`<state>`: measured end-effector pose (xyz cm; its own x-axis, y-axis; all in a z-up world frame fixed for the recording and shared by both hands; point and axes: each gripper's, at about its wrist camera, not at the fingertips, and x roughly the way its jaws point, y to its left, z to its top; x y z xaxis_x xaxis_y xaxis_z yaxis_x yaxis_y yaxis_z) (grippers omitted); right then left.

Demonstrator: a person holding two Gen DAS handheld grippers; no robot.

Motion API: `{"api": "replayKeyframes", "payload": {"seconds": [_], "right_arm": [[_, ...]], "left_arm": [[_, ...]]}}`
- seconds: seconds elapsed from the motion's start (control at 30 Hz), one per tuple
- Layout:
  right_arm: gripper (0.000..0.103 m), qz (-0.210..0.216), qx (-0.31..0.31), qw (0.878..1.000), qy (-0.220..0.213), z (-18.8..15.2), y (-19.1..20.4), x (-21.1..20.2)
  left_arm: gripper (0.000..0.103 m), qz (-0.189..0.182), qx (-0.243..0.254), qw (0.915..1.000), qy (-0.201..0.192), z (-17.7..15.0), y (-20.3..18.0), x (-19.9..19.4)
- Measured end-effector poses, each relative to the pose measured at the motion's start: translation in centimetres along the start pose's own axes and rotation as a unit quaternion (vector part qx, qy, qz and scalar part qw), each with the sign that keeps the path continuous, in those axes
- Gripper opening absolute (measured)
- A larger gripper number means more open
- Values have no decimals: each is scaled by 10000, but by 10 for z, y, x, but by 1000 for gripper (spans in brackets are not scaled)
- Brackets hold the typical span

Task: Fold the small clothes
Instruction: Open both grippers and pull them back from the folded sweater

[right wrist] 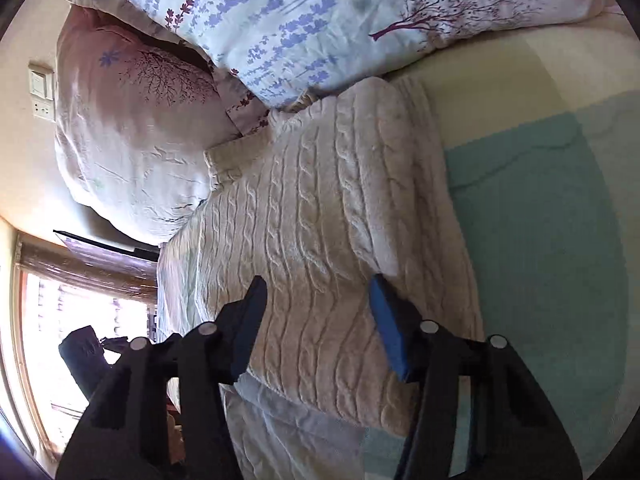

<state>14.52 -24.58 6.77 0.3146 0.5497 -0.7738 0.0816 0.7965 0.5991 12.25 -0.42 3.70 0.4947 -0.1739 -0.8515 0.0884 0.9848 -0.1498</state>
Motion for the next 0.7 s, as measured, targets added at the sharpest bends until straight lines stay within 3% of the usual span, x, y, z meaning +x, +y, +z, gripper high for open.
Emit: {"api": "replayKeyframes", "payload": {"seconds": [0.07, 0.13, 0.23, 0.33, 0.53, 0.7], "right_arm": [[93, -528, -543, 9960, -467, -10, 18, -22], [101, -1125, -783, 9873, -805, -30, 20, -41], [101, -2054, -825, 9715, -850, -71, 10, -41], [101, -2456, -861, 9642, -518, -104, -19, -23], [101, -2854, -952, 9534, -239, -127, -12, -7], [101, -3145, -932, 9446, -138, -136, -10, 3]], "left_arm": [[102, 199, 98, 9998, -19, -10, -4, -1], [102, 202, 185, 9996, 54, -18, -8, 1], [102, 372, 303, 9986, 205, -27, -12, 6], [102, 675, 497, 9958, 370, -35, -20, 15], [102, 613, 558, 9931, 823, -50, -24, 30], [102, 669, 618, 9926, 801, -55, -24, 30]]}}
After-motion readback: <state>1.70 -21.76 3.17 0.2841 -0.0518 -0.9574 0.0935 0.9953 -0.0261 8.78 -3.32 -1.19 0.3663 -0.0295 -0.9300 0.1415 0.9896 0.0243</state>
